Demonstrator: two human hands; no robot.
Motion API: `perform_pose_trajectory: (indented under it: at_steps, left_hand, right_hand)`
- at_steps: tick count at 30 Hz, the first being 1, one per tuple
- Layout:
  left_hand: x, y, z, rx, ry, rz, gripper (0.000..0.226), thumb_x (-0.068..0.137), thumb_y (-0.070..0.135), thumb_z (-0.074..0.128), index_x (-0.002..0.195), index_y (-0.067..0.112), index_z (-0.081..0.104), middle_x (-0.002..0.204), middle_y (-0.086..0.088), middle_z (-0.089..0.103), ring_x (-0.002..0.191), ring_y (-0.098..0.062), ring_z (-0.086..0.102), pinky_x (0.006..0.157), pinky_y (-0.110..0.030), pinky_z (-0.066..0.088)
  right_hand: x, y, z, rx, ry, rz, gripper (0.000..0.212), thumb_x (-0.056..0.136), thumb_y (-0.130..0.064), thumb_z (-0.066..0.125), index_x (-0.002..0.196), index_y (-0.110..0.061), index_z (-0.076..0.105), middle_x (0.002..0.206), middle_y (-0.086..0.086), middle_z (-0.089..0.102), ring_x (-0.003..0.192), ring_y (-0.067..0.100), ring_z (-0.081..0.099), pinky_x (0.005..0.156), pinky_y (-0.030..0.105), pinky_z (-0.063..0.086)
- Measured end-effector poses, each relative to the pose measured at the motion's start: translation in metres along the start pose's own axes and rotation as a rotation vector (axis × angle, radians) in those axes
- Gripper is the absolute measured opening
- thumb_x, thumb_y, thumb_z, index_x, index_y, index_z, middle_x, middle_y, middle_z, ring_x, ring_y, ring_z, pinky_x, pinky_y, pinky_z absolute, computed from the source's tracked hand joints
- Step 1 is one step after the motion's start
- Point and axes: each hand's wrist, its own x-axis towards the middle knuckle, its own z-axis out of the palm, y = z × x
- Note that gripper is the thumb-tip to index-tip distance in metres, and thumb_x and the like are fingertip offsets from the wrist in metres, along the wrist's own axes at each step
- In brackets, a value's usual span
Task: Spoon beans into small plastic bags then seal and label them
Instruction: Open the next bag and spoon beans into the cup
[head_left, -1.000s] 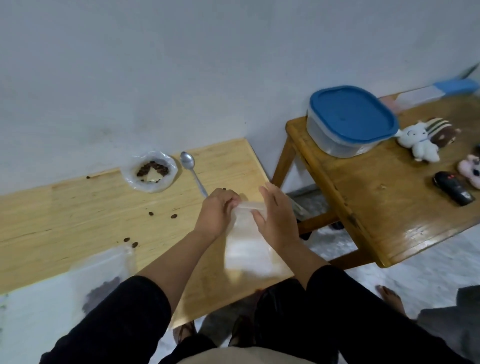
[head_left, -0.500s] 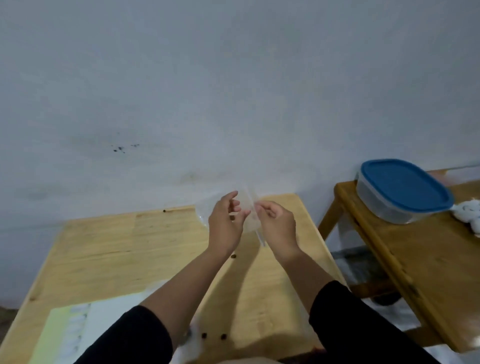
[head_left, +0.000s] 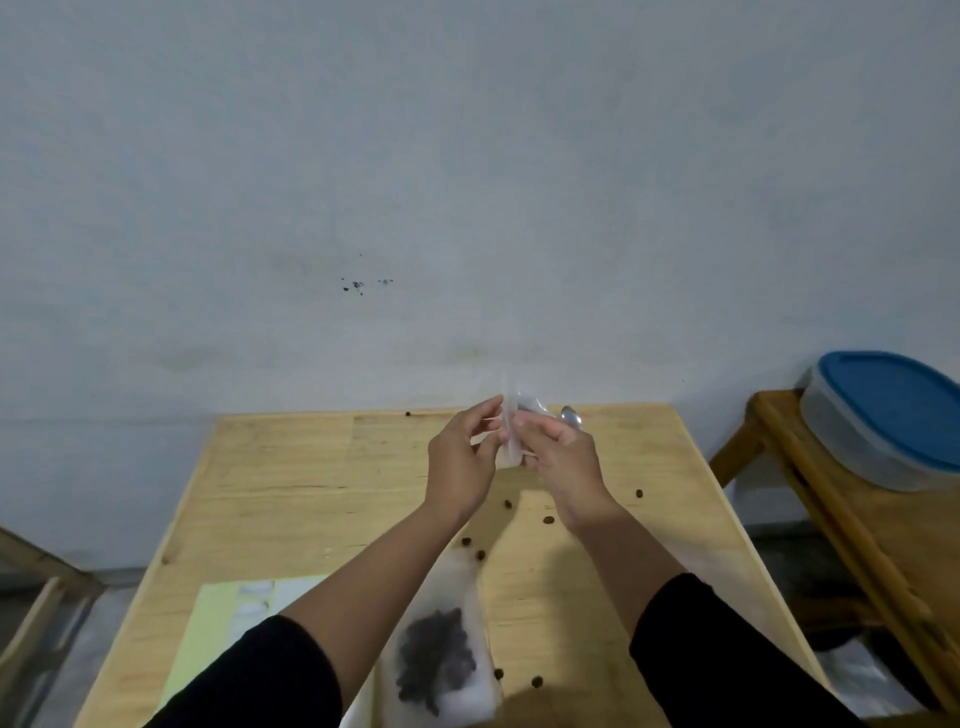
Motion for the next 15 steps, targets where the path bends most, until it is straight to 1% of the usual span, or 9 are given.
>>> perform_pose_trajectory:
  at_steps: [2,3,5,7,10,11,12,13,15]
  left_hand:
    - [0.004,0.002,-0.003,-0.025,-0.006,-0.02,0.032,0.09,0.017,0.06,0.122,0.02,0.06,0.112,0.008,0.065,0.094,0.008,0.058,0.08,0.002,0.037]
    - [0.006,0.005,-0.004,-0.046,-0.003,-0.036,0.031,0.09,0.02,0.06,0.121,0.021,0.06,0.11,0.01,0.065,0.093,0.01,0.057,0.081,0.002,0.038]
    - [0.01,0.011,-0.004,-0.085,0.013,-0.062,0.03,0.088,0.024,0.063,0.118,0.023,0.061,0.102,0.014,0.065,0.089,0.016,0.056,0.078,0.002,0.039]
    - [0.013,0.015,-0.003,-0.093,0.034,-0.061,0.031,0.086,0.022,0.066,0.117,0.023,0.062,0.096,0.016,0.065,0.085,0.019,0.057,0.077,0.001,0.041]
    - [0.021,0.019,-0.001,-0.041,0.083,-0.042,0.027,0.088,0.017,0.062,0.115,0.02,0.064,0.086,0.019,0.064,0.079,0.015,0.059,0.08,-0.01,0.049]
    - [0.024,0.021,0.0,-0.011,0.102,-0.035,0.026,0.089,0.016,0.061,0.114,0.019,0.065,0.083,0.02,0.064,0.076,0.013,0.06,0.08,-0.012,0.05]
    - [0.027,0.022,0.002,0.023,0.121,-0.026,0.027,0.089,0.015,0.06,0.115,0.018,0.065,0.082,0.019,0.064,0.075,0.011,0.061,0.079,-0.01,0.049]
    - [0.028,0.024,0.003,0.054,0.139,-0.018,0.028,0.088,0.014,0.061,0.115,0.017,0.065,0.082,0.017,0.064,0.075,0.009,0.06,0.077,-0.007,0.047]
    - [0.03,0.027,0.007,0.088,0.161,0.004,0.028,0.087,0.013,0.062,0.114,0.018,0.066,0.082,0.014,0.065,0.075,0.007,0.061,0.074,-0.005,0.045]
  right_hand:
    - [0.004,-0.002,0.005,-0.103,0.029,-0.045,0.011,0.089,-0.013,0.06,0.095,-0.019,0.067,0.085,-0.004,0.07,0.079,0.008,0.066,0.074,0.019,0.053]
    - [0.007,-0.003,0.006,-0.172,0.044,-0.074,0.012,0.089,-0.013,0.061,0.096,-0.021,0.066,0.085,-0.004,0.07,0.076,0.008,0.065,0.072,0.018,0.052]
    - [0.013,-0.005,0.007,-0.283,0.051,-0.135,0.015,0.087,-0.016,0.063,0.102,-0.02,0.064,0.09,0.0,0.071,0.08,0.012,0.066,0.075,0.023,0.053]
    - [0.019,-0.011,0.006,-0.363,0.039,-0.196,0.02,0.087,-0.014,0.062,0.106,-0.019,0.058,0.086,-0.002,0.071,0.079,0.01,0.066,0.072,0.022,0.052]
    - [0.026,-0.018,0.003,-0.407,0.014,-0.27,0.025,0.087,-0.005,0.058,0.094,-0.027,0.049,0.078,-0.005,0.07,0.072,0.004,0.065,0.067,0.021,0.05]
    - [0.029,-0.019,0.002,-0.413,0.008,-0.286,0.028,0.086,-0.002,0.057,0.09,-0.029,0.049,0.076,-0.005,0.069,0.072,0.002,0.065,0.067,0.023,0.051]
    - [0.032,-0.02,0.001,-0.423,0.003,-0.305,0.03,0.086,-0.001,0.056,0.088,-0.03,0.051,0.075,-0.007,0.068,0.072,0.0,0.065,0.067,0.024,0.052]
    - [0.034,-0.021,0.001,-0.444,0.002,-0.329,0.029,0.085,0.0,0.056,0.088,-0.029,0.054,0.075,-0.008,0.067,0.073,-0.002,0.064,0.068,0.02,0.051]
    - [0.038,-0.023,0.001,-0.484,-0.006,-0.39,0.026,0.085,-0.001,0.057,0.089,-0.027,0.062,0.08,-0.009,0.066,0.075,-0.005,0.061,0.067,0.008,0.046]
